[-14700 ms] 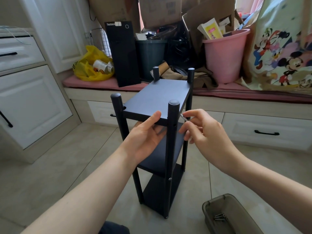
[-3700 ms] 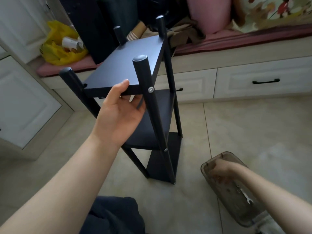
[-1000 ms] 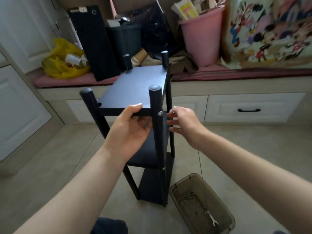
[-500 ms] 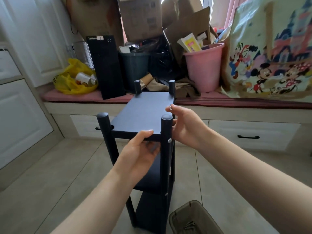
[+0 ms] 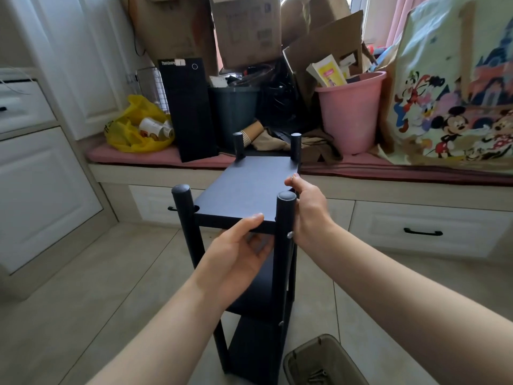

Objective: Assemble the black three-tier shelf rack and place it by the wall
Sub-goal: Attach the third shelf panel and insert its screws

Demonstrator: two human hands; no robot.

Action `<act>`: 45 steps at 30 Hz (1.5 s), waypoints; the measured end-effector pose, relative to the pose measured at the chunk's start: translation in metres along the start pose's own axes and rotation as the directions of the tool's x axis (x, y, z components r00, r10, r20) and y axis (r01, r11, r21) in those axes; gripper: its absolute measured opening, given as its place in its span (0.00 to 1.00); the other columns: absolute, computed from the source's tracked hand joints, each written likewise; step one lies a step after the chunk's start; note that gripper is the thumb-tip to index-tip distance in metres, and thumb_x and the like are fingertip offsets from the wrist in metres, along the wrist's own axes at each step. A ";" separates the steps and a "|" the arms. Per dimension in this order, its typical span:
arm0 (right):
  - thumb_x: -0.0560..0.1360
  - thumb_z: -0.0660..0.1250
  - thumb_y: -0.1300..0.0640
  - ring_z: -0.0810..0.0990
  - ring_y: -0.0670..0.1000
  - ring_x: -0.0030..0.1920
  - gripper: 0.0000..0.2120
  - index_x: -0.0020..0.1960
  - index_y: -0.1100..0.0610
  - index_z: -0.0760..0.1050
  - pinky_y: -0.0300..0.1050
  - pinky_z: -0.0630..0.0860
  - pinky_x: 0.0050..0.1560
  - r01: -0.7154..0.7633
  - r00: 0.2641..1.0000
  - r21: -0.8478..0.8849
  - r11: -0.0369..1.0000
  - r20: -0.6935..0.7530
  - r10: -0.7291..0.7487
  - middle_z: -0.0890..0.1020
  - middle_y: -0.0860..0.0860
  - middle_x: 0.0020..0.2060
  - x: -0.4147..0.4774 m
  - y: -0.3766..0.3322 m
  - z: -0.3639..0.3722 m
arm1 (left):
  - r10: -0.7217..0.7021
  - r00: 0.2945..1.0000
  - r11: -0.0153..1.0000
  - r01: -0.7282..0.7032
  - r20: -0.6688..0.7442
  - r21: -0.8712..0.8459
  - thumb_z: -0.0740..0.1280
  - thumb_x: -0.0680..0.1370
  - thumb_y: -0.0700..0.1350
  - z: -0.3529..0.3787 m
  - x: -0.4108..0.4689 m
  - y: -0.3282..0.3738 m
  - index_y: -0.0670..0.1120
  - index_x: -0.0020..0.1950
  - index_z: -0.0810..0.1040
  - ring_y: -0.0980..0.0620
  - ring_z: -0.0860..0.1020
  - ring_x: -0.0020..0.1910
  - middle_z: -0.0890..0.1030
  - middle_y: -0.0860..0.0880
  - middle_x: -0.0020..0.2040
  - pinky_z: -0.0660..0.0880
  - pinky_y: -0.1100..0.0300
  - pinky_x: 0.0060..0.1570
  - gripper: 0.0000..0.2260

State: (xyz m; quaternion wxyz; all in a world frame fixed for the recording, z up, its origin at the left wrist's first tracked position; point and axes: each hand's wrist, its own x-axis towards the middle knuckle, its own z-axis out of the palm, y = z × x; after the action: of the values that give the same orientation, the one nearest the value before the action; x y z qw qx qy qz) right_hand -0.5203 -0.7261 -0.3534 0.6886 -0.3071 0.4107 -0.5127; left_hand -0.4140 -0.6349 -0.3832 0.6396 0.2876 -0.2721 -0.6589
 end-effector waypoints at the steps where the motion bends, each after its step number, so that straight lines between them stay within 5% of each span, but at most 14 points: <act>1: 0.80 0.63 0.51 0.72 0.53 0.41 0.13 0.38 0.54 0.72 0.46 0.71 0.43 0.021 1.000 -0.008 1.000 0.002 -0.021 0.70 0.51 0.42 0.001 0.001 0.000 | -0.001 1.000 1.000 0.001 -0.014 -0.009 0.70 0.74 0.40 0.000 -0.001 0.000 0.43 0.48 0.85 0.49 0.85 0.51 0.85 0.44 0.53 0.82 0.57 0.52 0.05; 3: 0.80 0.63 0.51 0.71 0.52 0.48 0.13 0.38 0.54 0.73 0.48 0.69 0.51 0.059 0.998 -0.023 0.998 0.016 -0.059 0.71 0.50 0.45 0.003 0.004 0.001 | -0.003 0.999 1.000 0.003 -0.045 -0.013 0.71 0.74 0.39 -0.001 -0.001 -0.001 0.43 0.51 0.85 0.50 0.85 0.51 0.86 0.44 0.54 0.82 0.58 0.50 0.07; 7: 0.81 0.62 0.51 0.69 0.51 0.47 0.14 0.38 0.54 0.72 0.48 0.67 0.52 0.100 0.994 -0.034 0.994 0.039 -0.098 0.71 0.49 0.42 0.006 0.007 0.000 | 0.006 0.991 0.999 0.001 -0.136 0.049 0.73 0.72 0.42 0.000 -0.005 0.003 0.43 0.61 0.81 0.51 0.86 0.49 0.86 0.45 0.53 0.82 0.60 0.45 0.18; 10: 0.80 0.62 0.52 0.69 0.51 0.46 0.14 0.37 0.53 0.72 0.48 0.67 0.49 0.106 0.993 -0.030 0.994 0.054 -0.105 0.70 0.48 0.40 0.008 0.008 -0.002 | 0.031 0.933 0.954 0.080 -0.359 0.288 0.77 0.69 0.51 0.003 -0.014 0.007 0.44 0.49 0.82 0.51 0.84 0.34 0.84 0.49 0.37 0.79 0.60 0.33 0.14; 12: 0.81 0.62 0.53 0.69 0.52 0.47 0.14 0.36 0.54 0.72 0.45 0.67 0.44 0.108 0.992 -0.016 0.994 0.074 -0.107 0.71 0.48 0.40 0.010 0.009 -0.003 | 0.196 0.852 0.859 0.090 -0.486 0.503 0.76 0.71 0.59 0.003 -0.022 0.010 0.48 0.37 0.75 0.55 0.74 0.24 0.75 0.52 0.27 0.71 0.62 0.26 0.17; 13: 0.81 0.61 0.54 0.69 0.52 0.46 0.14 0.36 0.54 0.71 0.44 0.67 0.41 0.109 0.991 -0.007 0.994 0.080 -0.108 0.71 0.48 0.40 0.011 0.009 -0.004 | 0.365 0.821 0.766 0.003 -0.438 0.643 0.74 0.71 0.63 0.003 -0.026 0.012 0.51 0.33 0.70 0.56 0.70 0.23 0.71 0.53 0.25 0.68 0.63 0.25 0.20; 15: 0.81 0.61 0.54 0.69 0.50 0.42 0.14 0.37 0.54 0.71 0.43 0.66 0.38 0.108 0.990 0.009 0.994 0.091 -0.108 0.70 0.47 0.40 0.011 0.010 -0.005 | 0.702 0.708 0.386 -0.280 -0.083 0.879 0.72 0.72 0.65 0.006 -0.033 0.016 0.53 0.30 0.66 0.58 0.66 0.25 0.68 0.55 0.25 0.66 0.65 0.27 0.23; 17: 0.81 0.61 0.54 0.68 0.49 0.39 0.14 0.37 0.54 0.70 0.43 0.66 0.39 0.104 0.989 0.021 0.994 0.099 -0.106 0.70 0.47 0.39 0.010 0.010 -0.005 | 0.772 0.581 -0.018 -0.385 0.257 0.923 0.72 0.72 0.62 0.011 -0.033 0.020 0.55 0.34 0.70 0.58 0.71 0.31 0.71 0.57 0.31 0.69 0.66 0.34 0.17; 18: 0.81 0.61 0.53 0.68 0.49 0.38 0.14 0.36 0.54 0.70 0.43 0.65 0.39 0.103 0.989 0.029 0.994 0.102 -0.105 0.69 0.48 0.38 0.010 0.010 -0.005 | 0.730 0.578 -0.165 -0.368 0.364 0.915 0.74 0.71 0.61 0.013 -0.030 0.021 0.54 0.39 0.75 0.56 0.75 0.39 0.75 0.58 0.37 0.72 0.66 0.41 0.14; 20: 0.81 0.60 0.54 0.67 0.49 0.37 0.14 0.37 0.54 0.70 0.43 0.64 0.38 0.104 0.987 0.050 0.993 0.114 -0.109 0.69 0.48 0.37 0.010 0.011 -0.007 | 0.561 0.703 -0.341 -0.284 0.436 0.896 0.77 0.68 0.61 0.016 -0.019 0.021 0.49 0.56 0.81 0.54 0.75 0.59 0.80 0.54 0.54 0.71 0.61 0.61 0.24; 23: 0.81 0.59 0.54 0.68 0.51 0.37 0.14 0.37 0.55 0.69 0.46 0.68 0.42 0.048 0.980 0.140 0.989 0.183 -0.074 0.68 0.51 0.36 0.010 0.010 -0.008 | 0.299 0.857 -0.486 -0.241 0.419 0.840 0.74 0.69 0.66 0.020 -0.006 0.020 0.49 0.73 0.74 0.53 0.60 0.79 0.73 0.53 0.73 0.53 0.52 0.79 0.38; 29: 0.81 0.59 0.54 0.69 0.53 0.33 0.15 0.36 0.56 0.68 0.46 0.68 0.38 0.001 0.969 0.191 0.982 0.241 -0.048 0.68 0.54 0.34 0.015 0.008 -0.011 | 0.124 0.931 -0.548 -0.225 0.344 0.806 0.66 0.74 0.69 0.027 0.008 0.031 0.61 0.78 0.65 0.53 0.51 0.82 0.62 0.62 0.79 0.46 0.48 0.80 0.33; 33: 0.80 0.59 0.54 0.72 0.55 0.34 0.15 0.36 0.56 0.69 0.50 0.71 0.42 0.011 0.965 0.171 0.985 0.255 -0.055 0.69 0.55 0.35 0.019 0.010 -0.012 | 0.075 0.967 -0.488 -0.176 0.242 0.855 0.65 0.76 0.67 0.028 0.007 0.037 0.67 0.77 0.62 0.51 0.50 0.82 0.59 0.65 0.79 0.45 0.45 0.80 0.30; 45: 0.80 0.60 0.53 0.72 0.55 0.36 0.15 0.36 0.55 0.71 0.55 0.67 0.51 0.059 0.952 0.087 0.995 0.295 -0.082 0.70 0.56 0.36 0.025 0.014 -0.016 | 0.066 0.959 -0.508 -0.207 0.277 0.836 0.58 0.80 0.67 0.023 -0.003 0.041 0.65 0.78 0.62 0.57 0.49 0.81 0.58 0.63 0.80 0.45 0.47 0.79 0.26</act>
State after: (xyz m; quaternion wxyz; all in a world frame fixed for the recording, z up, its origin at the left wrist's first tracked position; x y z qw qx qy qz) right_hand -0.5252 -0.7458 -0.3789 0.7352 -0.3686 0.2710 -0.5002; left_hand -0.4024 -0.6338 -0.3377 0.1495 0.6257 -0.7654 -0.0162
